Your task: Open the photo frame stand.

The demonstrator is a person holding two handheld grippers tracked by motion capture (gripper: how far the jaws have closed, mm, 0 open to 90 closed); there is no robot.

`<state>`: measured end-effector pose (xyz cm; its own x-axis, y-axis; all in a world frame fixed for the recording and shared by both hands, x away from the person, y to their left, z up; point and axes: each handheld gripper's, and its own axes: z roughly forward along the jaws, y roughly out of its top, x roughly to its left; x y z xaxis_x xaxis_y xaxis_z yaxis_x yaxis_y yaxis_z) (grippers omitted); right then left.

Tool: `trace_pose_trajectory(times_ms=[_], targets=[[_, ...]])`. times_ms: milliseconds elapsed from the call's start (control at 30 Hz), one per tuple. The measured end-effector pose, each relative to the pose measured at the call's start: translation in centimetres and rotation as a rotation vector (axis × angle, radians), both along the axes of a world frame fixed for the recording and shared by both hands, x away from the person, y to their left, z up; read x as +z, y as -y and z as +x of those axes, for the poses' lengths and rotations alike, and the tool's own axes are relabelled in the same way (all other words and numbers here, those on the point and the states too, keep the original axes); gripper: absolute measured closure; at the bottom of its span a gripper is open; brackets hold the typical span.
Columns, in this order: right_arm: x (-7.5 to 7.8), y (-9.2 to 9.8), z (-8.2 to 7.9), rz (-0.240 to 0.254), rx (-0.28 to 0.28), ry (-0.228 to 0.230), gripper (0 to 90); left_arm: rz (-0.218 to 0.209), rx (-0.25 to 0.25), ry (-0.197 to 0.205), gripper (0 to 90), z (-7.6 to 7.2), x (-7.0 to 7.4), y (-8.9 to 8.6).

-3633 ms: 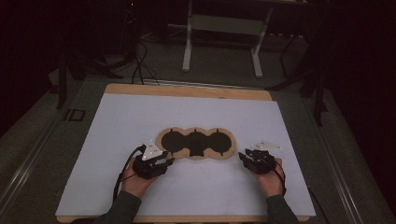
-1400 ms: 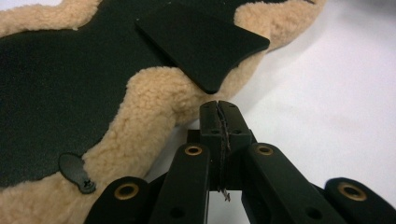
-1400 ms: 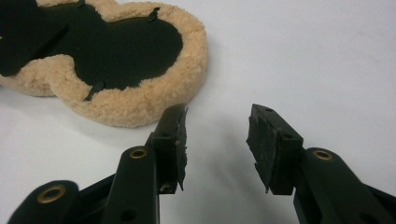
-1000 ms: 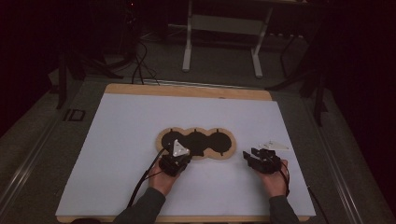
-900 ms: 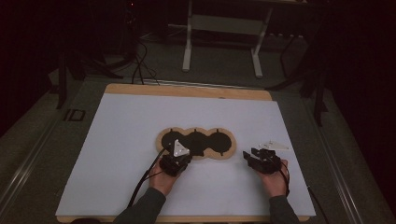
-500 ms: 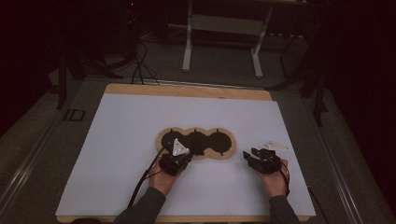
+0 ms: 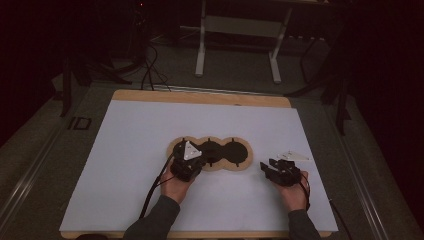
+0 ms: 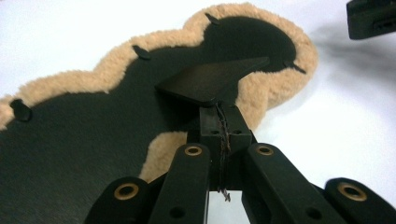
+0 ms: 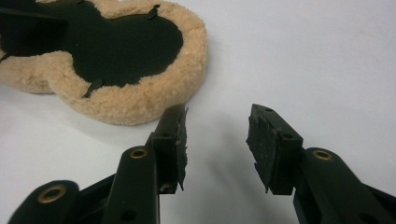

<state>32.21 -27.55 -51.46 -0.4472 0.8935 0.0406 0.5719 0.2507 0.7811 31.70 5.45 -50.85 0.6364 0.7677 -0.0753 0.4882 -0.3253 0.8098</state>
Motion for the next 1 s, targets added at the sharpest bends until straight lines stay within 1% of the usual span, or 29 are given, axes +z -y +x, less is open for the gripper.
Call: trace_pose_trajectory(times_ms=[100, 200, 333, 367, 500, 567, 667, 767, 833, 933, 1000], targets=[[0.00, 0.00, 0.00, -0.001, 0.000, 0.000, 56.3, 0.003, 0.000, -0.003, 90.0, 0.23, 0.21, 0.00], [0.00, 0.00, 0.00, 0.001, 0.001, 0.000, 56.1, 0.009, -0.003, -0.007, 89.9, 0.24, 0.03, 0.11], [0.00, 0.01, 0.00, 0.001, 0.000, -0.001, 56.1, 0.011, -0.014, -0.009, 87.4, 0.12, -0.06, 0.15], [0.00, 0.01, 0.00, 0.000, 0.000, 0.000, 56.1, 0.011, -0.013, -0.007, 84.0, 0.07, -0.08, 0.19], [0.00, 0.01, -0.01, 0.000, -0.001, -0.001, 56.0, 0.003, -0.019, -0.016, 78.4, -0.01, -0.01, 0.02], [0.01, 0.01, -0.01, 0.001, -0.001, -0.001, 56.0, 0.003, -0.015, -0.018, 76.3, -0.07, 0.07, -0.06], [0.00, 0.01, -0.01, 0.002, -0.001, -0.001, 56.0, 0.009, -0.004, -0.014, 72.1, -0.14, 0.17, -0.25], [-0.01, 0.02, -0.01, 0.002, -0.002, -0.001, 56.0, 0.021, 0.015, 0.008, 67.2, -0.26, 0.35, -0.40], [0.00, 0.01, -0.02, 0.001, -0.002, -0.001, 56.0, 0.023, 0.022, 0.010, 63.4, -0.23, 0.47, -0.48], [-0.01, -0.02, -0.01, 0.000, -0.001, 0.000, 56.0, 0.040, 0.023, 0.020, 58.7, -0.03, 0.52, -0.48], [-0.02, -0.03, -0.01, -0.001, 0.000, 0.000, 56.0, 0.049, 0.010, 0.019, 58.0, 0.19, 0.54, -0.39]])
